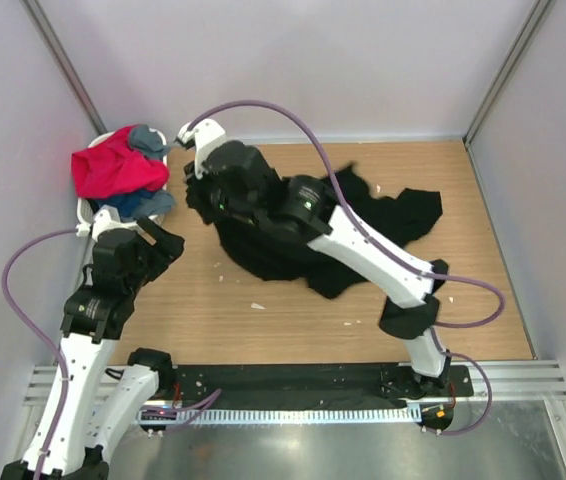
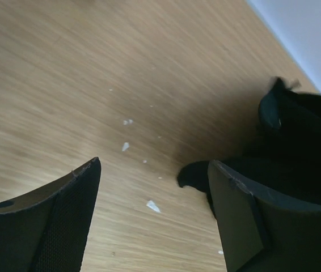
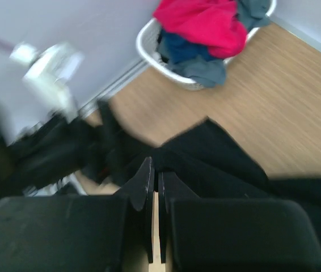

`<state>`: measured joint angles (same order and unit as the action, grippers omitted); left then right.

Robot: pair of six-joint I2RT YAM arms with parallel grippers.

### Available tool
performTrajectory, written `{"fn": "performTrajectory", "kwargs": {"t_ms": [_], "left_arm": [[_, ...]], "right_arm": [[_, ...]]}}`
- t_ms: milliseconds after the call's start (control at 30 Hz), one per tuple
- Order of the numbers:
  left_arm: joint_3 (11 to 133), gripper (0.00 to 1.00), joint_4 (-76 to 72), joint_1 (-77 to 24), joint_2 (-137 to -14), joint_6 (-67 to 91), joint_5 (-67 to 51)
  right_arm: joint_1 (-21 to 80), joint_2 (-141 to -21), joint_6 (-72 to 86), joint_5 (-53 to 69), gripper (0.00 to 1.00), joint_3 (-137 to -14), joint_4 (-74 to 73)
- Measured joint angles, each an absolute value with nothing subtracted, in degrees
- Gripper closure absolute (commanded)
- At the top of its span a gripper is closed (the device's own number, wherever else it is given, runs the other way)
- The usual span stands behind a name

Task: Fold and stack the t-shirts
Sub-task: Flatten the tshirt out

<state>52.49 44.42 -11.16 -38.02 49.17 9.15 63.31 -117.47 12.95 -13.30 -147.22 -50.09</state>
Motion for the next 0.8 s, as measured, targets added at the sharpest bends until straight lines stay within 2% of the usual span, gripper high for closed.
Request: {"fn": "performTrajectory", "kwargs": {"t_ms": [33,167,300,433,600,800], "left_arm": [[52.66,0.21,45.39,-11.16,-38.30,49.06,10.41],[54.78,0.19,48.49,-11.14,-39.09,48.51,14.35],[58.48,0.19,49.69,-11.11,-39.66,47.40,16.67],[58.78,0.18,48.93,-11.11,-40.42,47.33,16.71],[52.58,0.19,44.58,-11.11,-46.22,48.56,14.24],[44.34,0.18,40.42,-11.11,-54.81,51.83,13.10]], "right_arm": [[66.35,-115.52,12.84,-14.35,0.99,-146.69,-50.37],[70.35,-96.14,14.92,-19.59,0.99,-124.55,-49.76],[63.13,-76.55,21.41,-27.62,0.99,-104.66,-52.51],[52.25,-65.84,27.75,-30.79,0.99,-88.47,-54.74],[40.12,-65.78,30.63,-31.11,0.99,-74.28,-58.57],[27.07,-70.50,28.51,-31.27,0.99,-72.20,-59.79]]}}
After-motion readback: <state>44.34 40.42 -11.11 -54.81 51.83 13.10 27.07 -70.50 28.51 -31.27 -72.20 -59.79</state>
